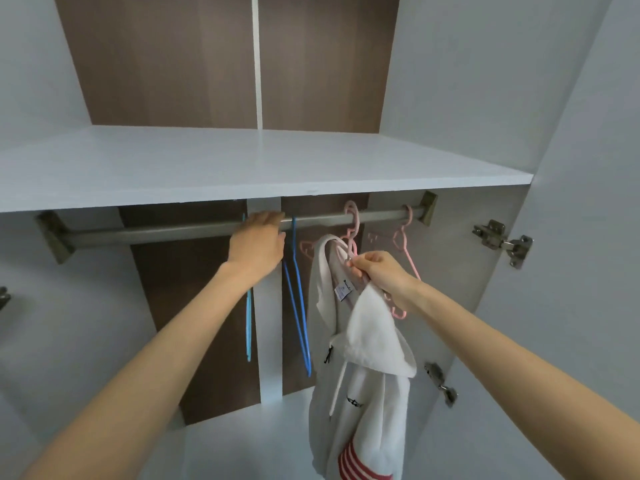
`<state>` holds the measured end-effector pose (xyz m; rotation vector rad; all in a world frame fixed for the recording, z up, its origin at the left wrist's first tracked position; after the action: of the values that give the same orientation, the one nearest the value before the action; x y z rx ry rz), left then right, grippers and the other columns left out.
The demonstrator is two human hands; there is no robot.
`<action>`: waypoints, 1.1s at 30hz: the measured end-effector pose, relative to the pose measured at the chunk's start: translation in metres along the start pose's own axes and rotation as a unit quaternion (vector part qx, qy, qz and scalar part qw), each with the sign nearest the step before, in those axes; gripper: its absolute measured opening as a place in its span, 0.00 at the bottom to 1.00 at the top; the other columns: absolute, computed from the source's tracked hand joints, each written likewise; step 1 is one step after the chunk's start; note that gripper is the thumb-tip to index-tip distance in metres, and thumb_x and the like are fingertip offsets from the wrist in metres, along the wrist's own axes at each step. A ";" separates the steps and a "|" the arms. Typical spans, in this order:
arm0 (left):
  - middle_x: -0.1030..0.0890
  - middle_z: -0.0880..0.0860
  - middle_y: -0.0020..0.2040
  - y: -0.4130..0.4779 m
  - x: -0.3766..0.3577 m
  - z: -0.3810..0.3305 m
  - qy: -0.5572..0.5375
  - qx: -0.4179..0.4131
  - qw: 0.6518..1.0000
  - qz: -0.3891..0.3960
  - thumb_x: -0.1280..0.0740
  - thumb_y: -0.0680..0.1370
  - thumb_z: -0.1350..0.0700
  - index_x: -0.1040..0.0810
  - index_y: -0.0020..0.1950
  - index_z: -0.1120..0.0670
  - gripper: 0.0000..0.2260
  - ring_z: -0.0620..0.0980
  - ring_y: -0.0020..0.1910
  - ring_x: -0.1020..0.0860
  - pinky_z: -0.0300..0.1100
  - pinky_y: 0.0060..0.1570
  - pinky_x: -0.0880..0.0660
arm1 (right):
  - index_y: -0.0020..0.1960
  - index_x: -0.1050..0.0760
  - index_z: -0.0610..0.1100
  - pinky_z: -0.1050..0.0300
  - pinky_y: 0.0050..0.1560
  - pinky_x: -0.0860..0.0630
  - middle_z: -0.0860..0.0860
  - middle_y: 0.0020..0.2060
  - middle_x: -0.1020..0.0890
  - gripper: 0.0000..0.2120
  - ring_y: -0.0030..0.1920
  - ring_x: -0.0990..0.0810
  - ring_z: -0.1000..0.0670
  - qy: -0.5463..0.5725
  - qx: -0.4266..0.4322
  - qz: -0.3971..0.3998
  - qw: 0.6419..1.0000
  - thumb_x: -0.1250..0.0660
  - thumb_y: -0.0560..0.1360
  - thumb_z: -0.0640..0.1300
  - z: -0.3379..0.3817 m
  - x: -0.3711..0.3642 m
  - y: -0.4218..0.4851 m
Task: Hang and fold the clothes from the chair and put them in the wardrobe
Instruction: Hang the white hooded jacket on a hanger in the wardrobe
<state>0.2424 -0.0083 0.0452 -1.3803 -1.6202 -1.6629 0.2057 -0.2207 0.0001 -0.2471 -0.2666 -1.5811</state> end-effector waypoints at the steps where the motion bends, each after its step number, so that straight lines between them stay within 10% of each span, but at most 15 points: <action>1: 0.33 0.55 0.73 0.006 -0.005 0.007 0.022 -0.004 0.999 0.023 0.43 0.82 0.54 0.37 0.75 0.55 0.20 0.56 0.71 0.35 0.50 0.68 0.37 | 0.42 0.23 0.38 0.71 0.25 0.34 0.48 0.28 0.29 0.11 0.22 0.33 0.59 0.004 -0.011 0.001 1.000 0.39 0.80 0.39 -0.001 -0.005 0.010; 16: 0.36 0.52 0.74 0.038 -0.052 0.035 0.048 0.018 0.998 0.037 0.46 0.83 0.56 0.39 0.76 0.49 0.20 0.55 0.74 0.41 0.56 0.74 0.51 | 0.59 0.29 0.21 0.70 0.26 0.30 0.48 0.33 0.25 0.13 0.21 0.29 0.61 0.048 -0.086 -0.039 0.994 0.45 0.81 0.30 -0.032 -0.034 0.096; 21: 0.35 0.53 0.74 0.038 -0.053 0.034 0.049 0.013 0.998 0.021 0.45 0.83 0.57 0.39 0.76 0.49 0.21 0.55 0.73 0.40 0.57 0.74 0.51 | 0.51 0.24 0.32 0.69 0.26 0.28 0.48 0.37 0.23 0.07 0.26 0.25 0.59 0.033 -0.100 -0.015 0.994 0.39 0.77 0.28 -0.040 -0.043 0.097; 27: 0.36 0.54 0.74 0.035 -0.054 0.034 0.062 0.006 0.998 0.027 0.45 0.82 0.58 0.40 0.76 0.49 0.22 0.56 0.73 0.41 0.58 0.74 0.51 | 0.48 0.21 0.36 0.60 0.49 0.29 0.43 0.57 0.21 0.06 0.63 0.25 0.42 -0.059 -0.084 -0.050 0.993 0.37 0.78 0.34 -0.043 -0.042 0.099; 33: 0.35 0.50 0.74 0.028 -0.040 0.025 0.159 0.018 0.987 0.022 0.47 0.83 0.52 0.45 0.78 0.49 0.22 0.54 0.75 0.42 0.71 0.67 0.59 | 0.61 0.26 0.37 0.54 0.63 0.29 0.43 0.56 0.20 0.14 0.59 0.23 0.45 -0.160 -0.005 -0.103 0.982 0.35 0.77 0.37 -0.022 -0.024 0.078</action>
<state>0.2905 -0.0047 0.0197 -1.0586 -1.4192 -1.7167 0.2849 -0.2066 -0.0274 -0.4953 -0.5491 -1.7457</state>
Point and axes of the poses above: each hand's wrist, its own y-axis towards the middle knuckle, its own x-axis out of the back of the hand, z = x × y, the point moved 5 cm from there along y, towards the middle knuckle
